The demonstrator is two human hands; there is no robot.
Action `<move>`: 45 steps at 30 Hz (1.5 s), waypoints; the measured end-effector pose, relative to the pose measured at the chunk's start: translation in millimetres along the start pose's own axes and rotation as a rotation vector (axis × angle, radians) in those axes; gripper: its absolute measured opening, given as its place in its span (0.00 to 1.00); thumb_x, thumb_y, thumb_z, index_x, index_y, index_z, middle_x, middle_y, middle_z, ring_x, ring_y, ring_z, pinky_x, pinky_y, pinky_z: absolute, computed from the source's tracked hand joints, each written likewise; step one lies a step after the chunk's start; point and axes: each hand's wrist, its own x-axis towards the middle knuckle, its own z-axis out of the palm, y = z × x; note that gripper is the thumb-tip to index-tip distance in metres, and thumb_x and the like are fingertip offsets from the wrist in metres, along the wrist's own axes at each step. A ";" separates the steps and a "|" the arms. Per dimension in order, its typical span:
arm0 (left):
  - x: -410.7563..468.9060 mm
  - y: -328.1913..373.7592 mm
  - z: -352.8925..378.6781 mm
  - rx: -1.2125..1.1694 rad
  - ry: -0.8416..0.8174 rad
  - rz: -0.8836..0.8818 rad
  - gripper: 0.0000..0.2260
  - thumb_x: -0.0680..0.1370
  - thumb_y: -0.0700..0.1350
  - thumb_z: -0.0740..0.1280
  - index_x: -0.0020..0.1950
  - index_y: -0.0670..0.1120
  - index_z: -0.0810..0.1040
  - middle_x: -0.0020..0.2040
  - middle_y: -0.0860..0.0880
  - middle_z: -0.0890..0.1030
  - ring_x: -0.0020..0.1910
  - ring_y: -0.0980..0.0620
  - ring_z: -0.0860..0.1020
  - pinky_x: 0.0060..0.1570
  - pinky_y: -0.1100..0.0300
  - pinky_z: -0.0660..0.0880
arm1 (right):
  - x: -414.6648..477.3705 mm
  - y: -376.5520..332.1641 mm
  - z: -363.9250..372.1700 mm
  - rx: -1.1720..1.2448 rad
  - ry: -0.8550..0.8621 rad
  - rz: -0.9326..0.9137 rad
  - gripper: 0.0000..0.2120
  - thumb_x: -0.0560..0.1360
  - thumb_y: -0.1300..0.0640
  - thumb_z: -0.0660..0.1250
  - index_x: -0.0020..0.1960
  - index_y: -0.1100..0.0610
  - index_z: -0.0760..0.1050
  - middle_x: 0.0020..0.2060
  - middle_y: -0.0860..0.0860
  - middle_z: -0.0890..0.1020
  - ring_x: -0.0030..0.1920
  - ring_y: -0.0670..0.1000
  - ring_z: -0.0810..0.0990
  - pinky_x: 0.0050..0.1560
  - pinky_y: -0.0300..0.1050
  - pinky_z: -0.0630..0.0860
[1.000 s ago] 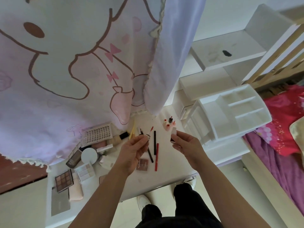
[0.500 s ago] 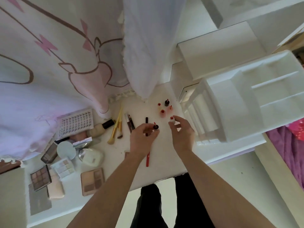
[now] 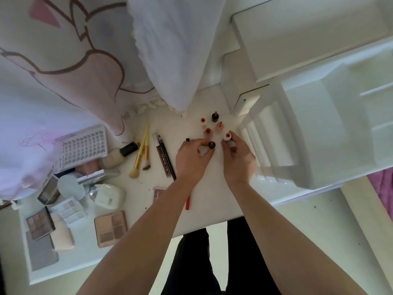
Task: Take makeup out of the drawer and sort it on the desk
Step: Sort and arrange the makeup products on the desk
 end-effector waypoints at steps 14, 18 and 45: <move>-9.3 -2.2 2.8 -0.052 0.020 0.009 0.15 0.74 0.46 0.74 0.60 0.49 0.81 0.54 0.54 0.82 0.46 0.54 0.75 0.48 0.66 0.69 | 2.6 3.7 -11.1 -0.010 -0.114 0.023 0.23 0.78 0.52 0.68 0.72 0.47 0.72 0.46 0.49 0.84 0.42 0.48 0.81 0.50 0.44 0.78; -26.1 -9.4 -14.8 -0.048 0.018 0.018 0.14 0.75 0.45 0.72 0.60 0.48 0.81 0.52 0.54 0.80 0.46 0.55 0.75 0.51 0.63 0.73 | -7.0 3.4 -17.4 0.015 -0.125 0.023 0.24 0.78 0.56 0.69 0.73 0.52 0.70 0.54 0.49 0.81 0.43 0.46 0.80 0.49 0.37 0.74; -175.9 -193.3 -138.3 0.289 0.176 -0.249 0.24 0.73 0.53 0.69 0.66 0.45 0.74 0.71 0.39 0.68 0.68 0.38 0.66 0.62 0.41 0.68 | -151.5 -68.9 37.5 -0.372 -0.512 -0.209 0.18 0.78 0.56 0.64 0.67 0.52 0.69 0.61 0.50 0.72 0.52 0.55 0.79 0.48 0.49 0.76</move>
